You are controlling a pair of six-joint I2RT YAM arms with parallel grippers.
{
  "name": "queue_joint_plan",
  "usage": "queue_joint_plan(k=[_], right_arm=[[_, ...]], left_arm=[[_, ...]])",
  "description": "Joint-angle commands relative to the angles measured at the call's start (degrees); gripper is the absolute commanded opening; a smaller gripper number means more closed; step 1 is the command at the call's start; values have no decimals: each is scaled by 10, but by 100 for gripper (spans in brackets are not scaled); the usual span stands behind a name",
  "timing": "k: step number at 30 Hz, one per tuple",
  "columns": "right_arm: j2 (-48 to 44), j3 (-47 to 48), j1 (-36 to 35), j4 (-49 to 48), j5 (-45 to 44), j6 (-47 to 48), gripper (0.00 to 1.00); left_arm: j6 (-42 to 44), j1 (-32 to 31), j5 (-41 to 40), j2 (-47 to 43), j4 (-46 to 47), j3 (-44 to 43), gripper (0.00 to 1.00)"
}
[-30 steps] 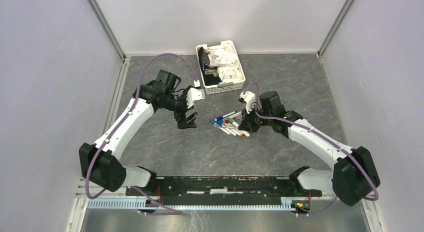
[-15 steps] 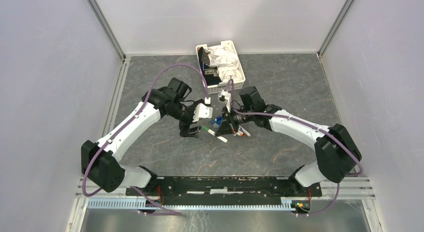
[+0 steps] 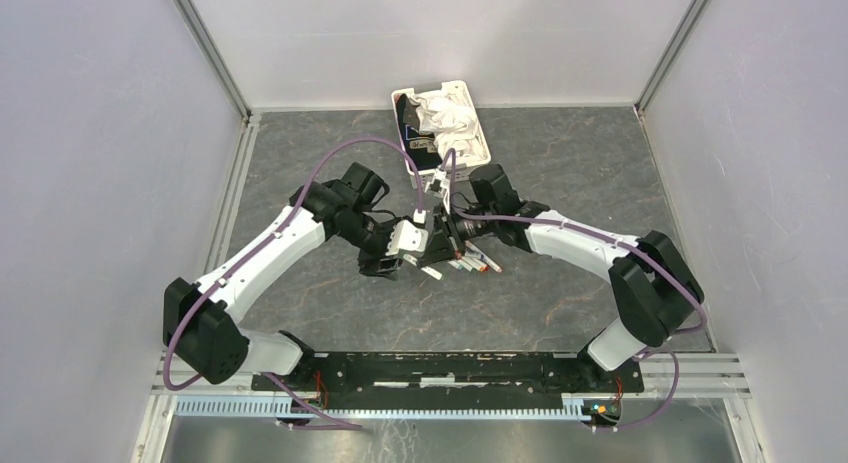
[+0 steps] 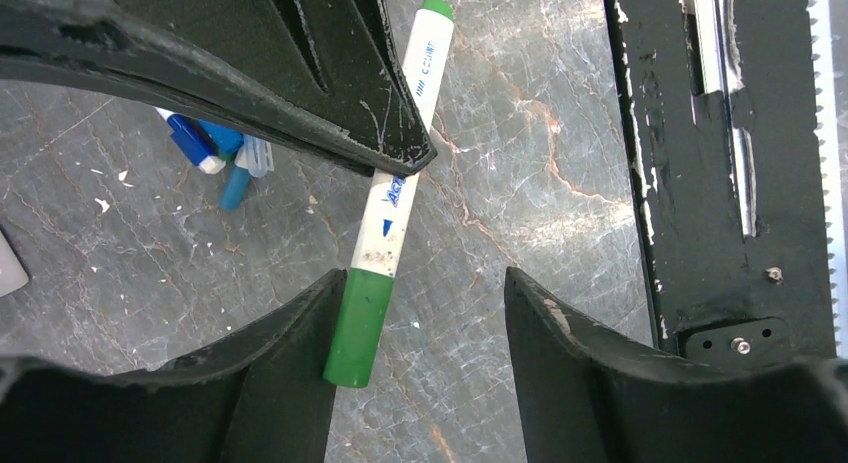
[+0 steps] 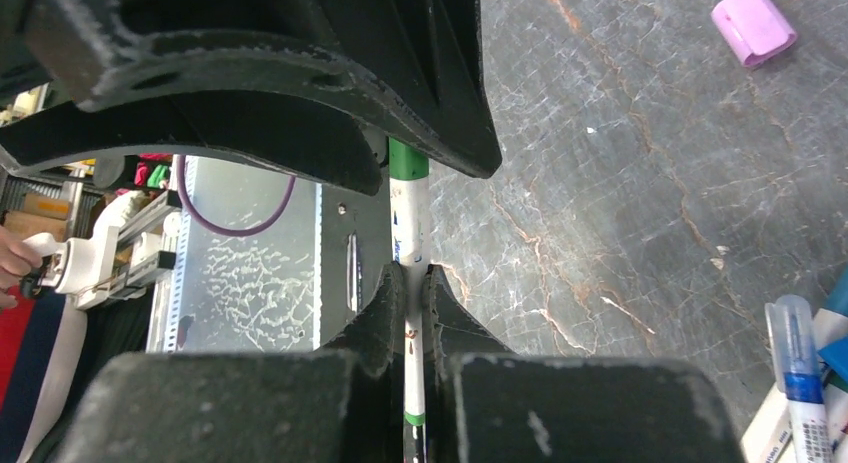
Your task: Open the pen caps
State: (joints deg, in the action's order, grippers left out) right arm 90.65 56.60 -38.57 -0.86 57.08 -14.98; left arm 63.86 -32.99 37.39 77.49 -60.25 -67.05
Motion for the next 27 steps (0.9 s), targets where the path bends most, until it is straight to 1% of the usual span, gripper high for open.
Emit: queue_joint_plan(k=[1,6,8,10,11,12,13,15,17,18,20,22,23,25,27], right_arm=[[12,22,-5,-20,24,-5,0],[23,32,-8,-12,28,-3,0],[27,38,-9,-8,29,-4,0],[32,45,-9,-10,31,-9,0],[36,47,-9,-13,32,-15,0],[38,47,-10,-21,33,-23,4],[41,45,-9,-31,32,-38,15],[45,32,-11,-79,37,-81,23],[50,18,-14,-144,41,-126,34],[56,17,-17,-159,43,-141,37],[67,14,-23,-200,51,-171,39],[76,7,-27,-249,58,-212,39],[81,5,-28,-265,61,-222,37],[85,3,-28,-265,65,-221,32],[79,-11,-28,-265,68,-213,31]], left_arm=[[40,-6,-10,-13,-13,-18,61],[50,-10,-24,-13,-13,-18,43],[53,-12,-24,-12,-14,-19,31],[55,-16,-17,-11,-19,-20,14],[55,-18,-14,-11,-21,-20,8],[55,-21,-10,-12,-23,-18,4],[53,-23,-9,-13,-24,-17,3],[51,-24,-9,-16,-24,-15,2],[48,-24,-11,-19,-24,-14,2],[46,-24,-11,-20,-24,-14,2],[42,-24,-11,-23,-24,-16,2],[40,-24,-13,-24,-24,-15,2],[39,-24,-14,-24,-24,-15,2],[38,-24,-17,-24,-24,-17,2],[36,-24,-22,-26,-22,-21,2]])
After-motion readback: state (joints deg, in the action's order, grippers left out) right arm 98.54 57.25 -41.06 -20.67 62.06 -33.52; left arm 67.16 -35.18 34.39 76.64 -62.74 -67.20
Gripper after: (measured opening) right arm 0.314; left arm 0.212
